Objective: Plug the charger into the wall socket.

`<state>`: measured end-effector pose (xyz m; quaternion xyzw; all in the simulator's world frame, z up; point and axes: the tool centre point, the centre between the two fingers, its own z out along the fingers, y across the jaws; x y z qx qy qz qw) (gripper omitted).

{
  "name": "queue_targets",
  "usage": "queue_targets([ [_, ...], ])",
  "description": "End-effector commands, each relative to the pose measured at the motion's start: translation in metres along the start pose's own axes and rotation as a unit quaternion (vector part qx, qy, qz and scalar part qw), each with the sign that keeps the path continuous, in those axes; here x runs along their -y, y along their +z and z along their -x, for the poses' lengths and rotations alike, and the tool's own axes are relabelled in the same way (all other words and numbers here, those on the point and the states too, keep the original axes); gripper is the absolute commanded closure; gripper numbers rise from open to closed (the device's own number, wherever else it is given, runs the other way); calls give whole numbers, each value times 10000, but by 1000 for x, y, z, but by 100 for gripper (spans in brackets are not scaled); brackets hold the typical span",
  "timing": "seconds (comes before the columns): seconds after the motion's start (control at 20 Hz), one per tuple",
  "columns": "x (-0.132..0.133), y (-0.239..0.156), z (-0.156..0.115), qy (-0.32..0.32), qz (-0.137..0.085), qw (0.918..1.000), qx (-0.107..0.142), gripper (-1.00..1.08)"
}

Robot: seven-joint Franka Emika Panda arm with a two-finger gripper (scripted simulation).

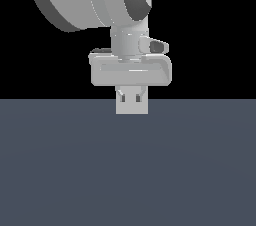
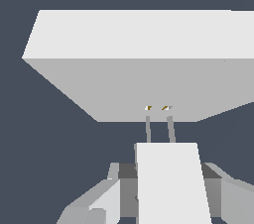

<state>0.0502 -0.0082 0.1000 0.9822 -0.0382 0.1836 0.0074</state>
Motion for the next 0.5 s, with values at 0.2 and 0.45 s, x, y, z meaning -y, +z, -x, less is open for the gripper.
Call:
queue_targets([
  [0.2, 0, 7, -17, 1, 1, 10000, 0, 108],
  [0.45, 0, 8, -21, 4, 0, 10000, 0, 108],
])
